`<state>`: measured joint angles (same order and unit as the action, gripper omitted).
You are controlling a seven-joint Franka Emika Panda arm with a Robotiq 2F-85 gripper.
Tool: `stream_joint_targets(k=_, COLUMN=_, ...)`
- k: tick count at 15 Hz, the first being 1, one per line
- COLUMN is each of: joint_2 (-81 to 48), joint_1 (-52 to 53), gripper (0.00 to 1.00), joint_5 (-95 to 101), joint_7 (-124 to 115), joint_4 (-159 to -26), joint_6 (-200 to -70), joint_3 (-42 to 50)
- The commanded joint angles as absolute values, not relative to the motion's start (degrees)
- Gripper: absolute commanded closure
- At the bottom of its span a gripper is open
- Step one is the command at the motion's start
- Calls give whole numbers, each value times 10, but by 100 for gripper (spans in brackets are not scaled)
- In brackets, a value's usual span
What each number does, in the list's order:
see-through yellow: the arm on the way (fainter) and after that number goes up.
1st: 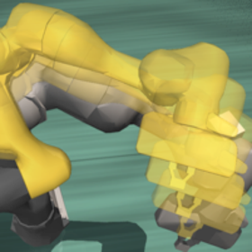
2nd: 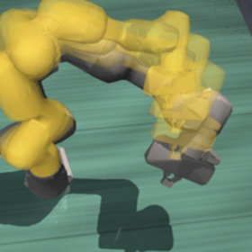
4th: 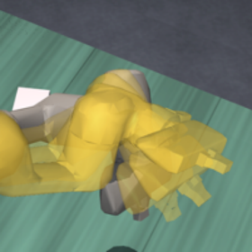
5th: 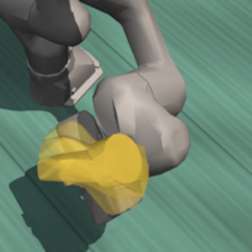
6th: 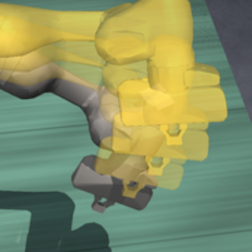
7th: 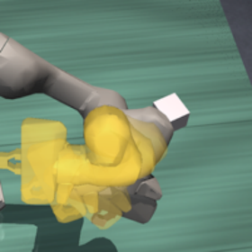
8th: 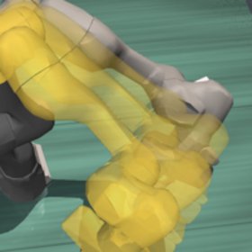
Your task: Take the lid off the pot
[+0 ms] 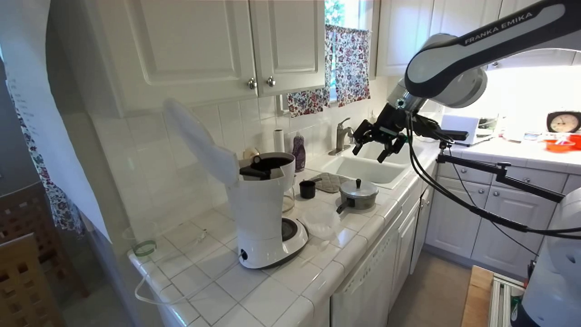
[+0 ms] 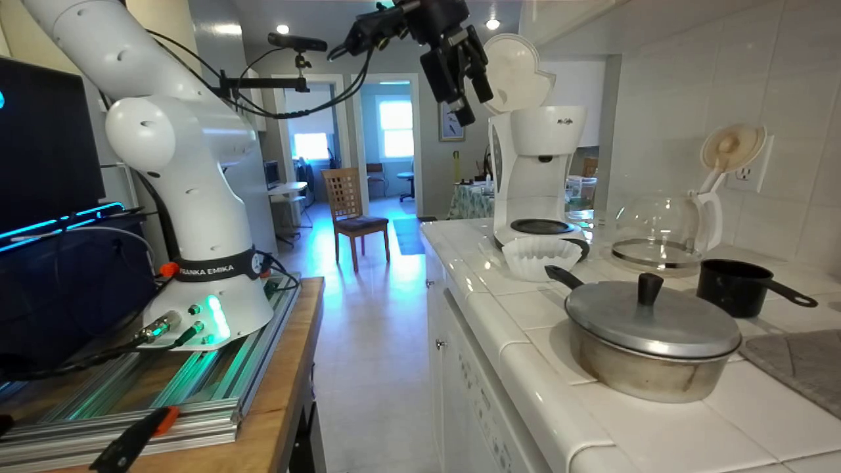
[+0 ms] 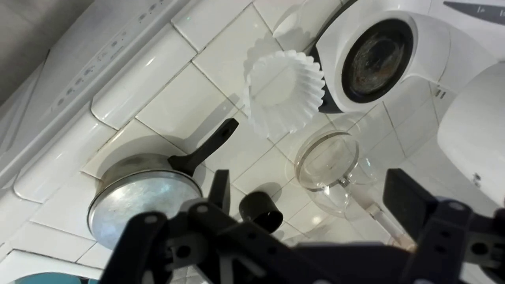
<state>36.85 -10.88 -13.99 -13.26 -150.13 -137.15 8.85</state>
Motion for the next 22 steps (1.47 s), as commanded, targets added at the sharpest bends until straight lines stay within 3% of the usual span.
stream_joint_targets(k=1, joint_2=352, joint_1=-116, gripper=0, joint_5=-147, joint_7=-107, joint_4=-1501, joint_6=-1426, joint_3=107)
stream_joint_targets(k=5, joint_2=327, joint_1=-108, gripper=0, joint_5=-156, joint_7=-84, joint_4=-1490, joint_6=-1455, joint_3=133)
stream_joint_targets(k=12, joint_2=262, joint_1=-115, gripper=0, joint_5=-157, joint_7=-45, joint_4=-1424, joint_6=-1352, joint_3=192)
stream_joint_targets(k=17, joint_2=209, joint_1=-148, gripper=0, joint_5=-94, joint_7=5, joint_4=-1388, joint_6=-1341, joint_3=191)
stream_joint_targets(k=22, joint_2=234, joint_1=-148, gripper=0, joint_5=-114, joint_7=-13, joint_4=-1411, joint_6=-1340, joint_3=184)
